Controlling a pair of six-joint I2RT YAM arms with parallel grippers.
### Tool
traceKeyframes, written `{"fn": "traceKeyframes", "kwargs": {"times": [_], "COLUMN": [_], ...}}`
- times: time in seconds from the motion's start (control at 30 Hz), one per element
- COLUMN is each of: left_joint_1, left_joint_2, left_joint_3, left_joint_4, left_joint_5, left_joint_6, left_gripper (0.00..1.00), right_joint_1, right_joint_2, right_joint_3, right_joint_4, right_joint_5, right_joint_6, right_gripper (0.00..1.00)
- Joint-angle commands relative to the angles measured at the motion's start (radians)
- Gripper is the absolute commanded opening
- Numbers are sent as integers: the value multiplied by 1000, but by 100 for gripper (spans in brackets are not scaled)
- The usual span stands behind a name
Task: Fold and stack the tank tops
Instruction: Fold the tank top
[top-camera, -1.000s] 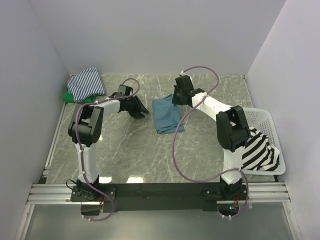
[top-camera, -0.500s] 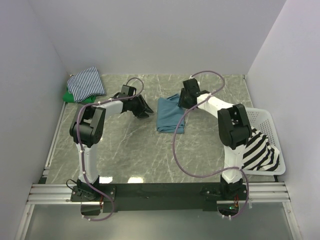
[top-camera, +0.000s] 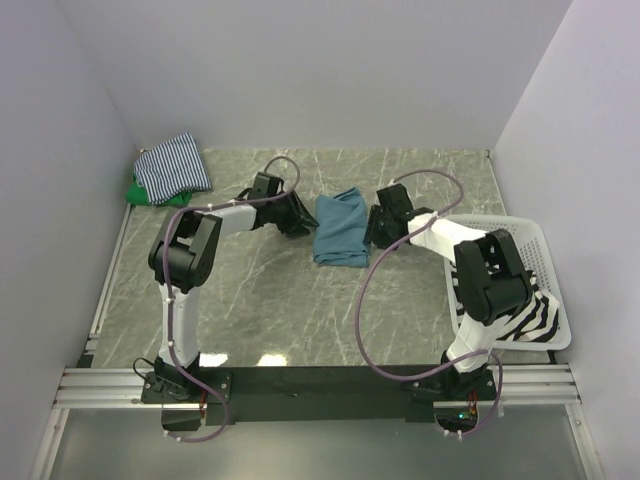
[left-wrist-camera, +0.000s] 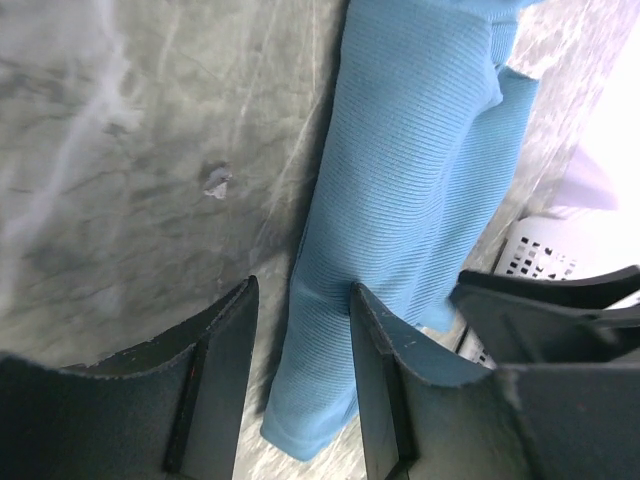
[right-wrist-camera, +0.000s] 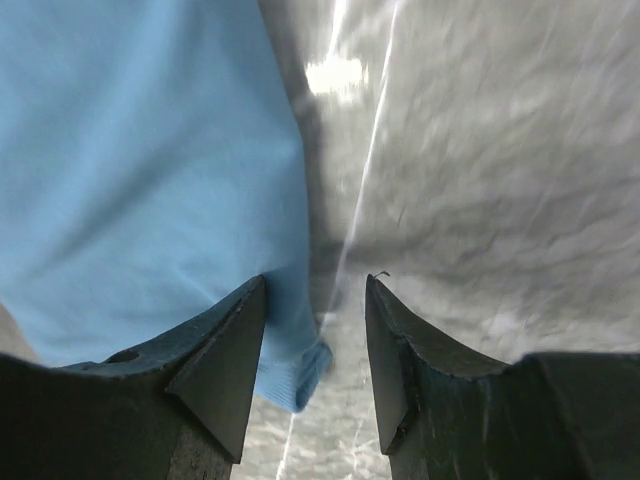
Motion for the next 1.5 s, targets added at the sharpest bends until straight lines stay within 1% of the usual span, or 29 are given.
{"fn": "traceKeyframes", "kwargs": {"times": [0.0, 0.1, 0.17, 0.2, 0.23, 0.3, 0.33, 0.37, 0.4, 0.43, 0.8, 0.9, 0.97, 1.03, 1.1, 1.2, 1.27, 1.37, 1.4, 1.47], "left_joint_1": [-14, -19, -24, -25, -27, -33, -39, -44, -45, -54, -87, -87, -87, -85, -84, -68, -56, -47, -45, -39], "left_joint_2": [11, 16, 28, 31, 37, 57, 68, 74, 80, 94, 167, 160, 126, 83, 74, 80, 74, 66, 68, 81], "left_joint_3": [46, 55, 67, 83, 90, 123, 133, 144, 169, 182, 284, 279, 265, 245, 270, 305, 290, 265, 259, 255], "left_joint_4": [60, 57, 45, 43, 5, -27, -59, -75, -90, -127, -254, -247, -216, -188, -194, -216, -210, -214, -224, -251], "left_joint_5": [-7, -17, -29, -32, -50, -69, -93, -105, -121, -133, -273, -264, -250, -233, -222, -127, -68, -9, 8, 26], "left_joint_6": [6, 9, 14, 19, 20, 32, 37, 43, 52, 55, 91, 94, 95, 105, 132, 164, 178, 204, 213, 236], "left_gripper": [48, 48, 48, 48, 48, 48, 48, 48, 48, 48, 48, 48, 48, 48, 52, 53, 58, 59, 59, 60], "right_joint_1": [19, 18, 18, 18, 18, 16, 13, 15, 13, 15, 4, -1, -2, -2, -2, -13, -30, -45, -45, -47], "right_joint_2": [-18, -13, -18, -18, -25, -35, -44, -48, -53, -61, -93, -107, -119, -131, -139, -148, -148, -151, -157, -165], "right_joint_3": [-27, -53, -71, -79, -90, -105, -117, -125, -130, -143, -243, -268, -272, -269, -263, -260, -262, -254, -249, -242], "right_joint_4": [63, 77, 80, 85, 84, 77, 73, 67, 58, 56, 41, 47, 51, 50, 44, 42, 45, 37, 34, 31], "right_joint_5": [-55, -56, -53, -53, -49, -26, -18, -10, -10, 14, 39, 18, 5, -6, -30, -58, -73, -84, -85, -93], "right_joint_6": [18, 22, 25, 27, 31, 39, 45, 45, 50, 54, 65, 62, 56, 50, 42, 34, 34, 31, 28, 28], "right_gripper": [52, 51, 49, 45, 35, 20, 7, 1, 0, 0, 0, 0, 0, 3, 6, 9, 11, 20, 28, 34]}}
